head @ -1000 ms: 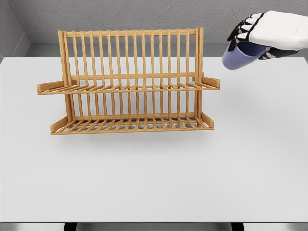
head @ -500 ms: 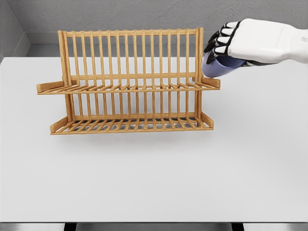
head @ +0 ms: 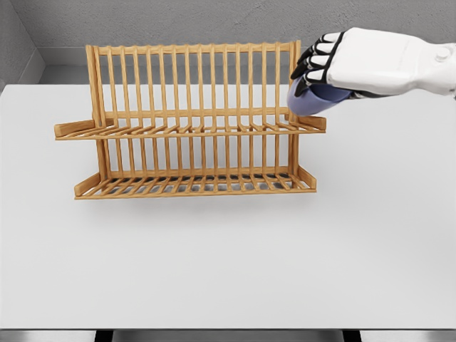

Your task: Right arm put cup on second shelf

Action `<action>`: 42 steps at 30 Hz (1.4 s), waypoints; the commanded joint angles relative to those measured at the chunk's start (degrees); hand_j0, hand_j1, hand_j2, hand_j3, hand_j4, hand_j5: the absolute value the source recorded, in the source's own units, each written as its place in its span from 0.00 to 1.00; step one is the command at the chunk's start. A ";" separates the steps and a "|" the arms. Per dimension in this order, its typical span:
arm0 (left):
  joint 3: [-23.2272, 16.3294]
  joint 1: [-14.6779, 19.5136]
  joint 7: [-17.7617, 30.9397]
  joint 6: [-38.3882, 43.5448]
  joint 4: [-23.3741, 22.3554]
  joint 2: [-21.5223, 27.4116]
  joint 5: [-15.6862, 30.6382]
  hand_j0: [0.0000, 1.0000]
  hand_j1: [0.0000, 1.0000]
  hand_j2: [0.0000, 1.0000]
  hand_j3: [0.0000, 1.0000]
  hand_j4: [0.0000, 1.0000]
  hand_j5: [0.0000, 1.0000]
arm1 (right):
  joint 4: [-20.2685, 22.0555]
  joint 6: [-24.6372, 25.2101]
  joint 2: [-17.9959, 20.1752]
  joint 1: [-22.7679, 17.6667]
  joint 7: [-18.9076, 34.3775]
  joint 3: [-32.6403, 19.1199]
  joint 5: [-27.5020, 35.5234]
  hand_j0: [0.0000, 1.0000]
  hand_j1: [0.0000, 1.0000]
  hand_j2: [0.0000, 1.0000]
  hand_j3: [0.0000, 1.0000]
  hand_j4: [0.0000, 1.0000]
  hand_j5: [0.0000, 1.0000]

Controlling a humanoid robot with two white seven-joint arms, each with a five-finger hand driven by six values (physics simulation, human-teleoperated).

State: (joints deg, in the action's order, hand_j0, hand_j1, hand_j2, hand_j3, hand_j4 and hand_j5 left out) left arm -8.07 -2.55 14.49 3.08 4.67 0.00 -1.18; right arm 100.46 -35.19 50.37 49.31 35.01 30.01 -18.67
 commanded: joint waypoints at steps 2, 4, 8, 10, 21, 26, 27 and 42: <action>-0.01 0.00 0.01 0.00 -0.01 0.00 -0.05 1.00 1.00 1.00 1.00 1.00 1.00 | 0.00 0.19 -0.71 0.00 -0.01 0.58 0.30 0.64 0.64 0.64 0.64 0.64 0.64; -0.01 0.00 0.01 0.00 -0.01 0.00 0.03 1.00 1.00 1.00 1.00 1.00 1.00 | 0.00 0.19 -1.07 0.09 -0.01 1.81 0.30 0.64 0.64 0.64 0.64 0.64 0.64; -0.01 0.00 0.01 0.00 -0.01 0.00 0.03 1.00 1.00 1.00 1.00 1.00 1.00 | 0.00 0.19 -1.15 0.00 -0.01 3.83 0.30 0.64 0.64 0.64 0.64 0.64 0.64; -0.01 0.00 0.01 0.00 -0.01 0.00 0.03 1.00 1.00 1.00 1.00 1.00 1.00 | 0.00 0.19 -1.15 0.09 -0.01 5.23 0.30 0.64 0.64 0.64 0.64 0.64 0.64; -0.01 0.00 0.01 0.00 -0.01 0.00 0.03 1.00 1.00 1.00 1.00 1.00 1.00 | -0.09 0.19 -1.50 1.06 -0.01 0.59 0.57 1.00 1.00 1.00 1.00 1.00 1.00; -0.01 0.00 0.01 0.00 -0.01 0.00 0.03 1.00 1.00 1.00 1.00 1.00 1.00 | -2.46 0.19 -0.72 -0.96 -0.01 -12.95 0.66 1.00 1.00 1.00 1.00 1.00 1.00; -0.01 0.00 0.01 0.00 -0.01 0.00 -0.06 1.00 1.00 1.00 1.00 1.00 1.00 | -4.48 0.19 0.69 -4.21 -0.01 -16.20 0.66 1.00 1.00 1.00 1.00 1.00 1.00; -0.01 0.00 0.01 0.00 -0.01 0.00 0.03 1.00 1.00 1.00 1.00 1.00 1.00 | -12.48 0.19 -10.47 -29.36 -0.01 -24.73 -1.10 1.00 1.00 1.00 1.00 1.00 1.00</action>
State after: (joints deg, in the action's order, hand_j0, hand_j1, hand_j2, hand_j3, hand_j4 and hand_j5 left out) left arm -8.07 -2.55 14.49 3.08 4.67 0.00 -1.17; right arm 87.74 -35.21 41.57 19.95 35.04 5.26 -19.55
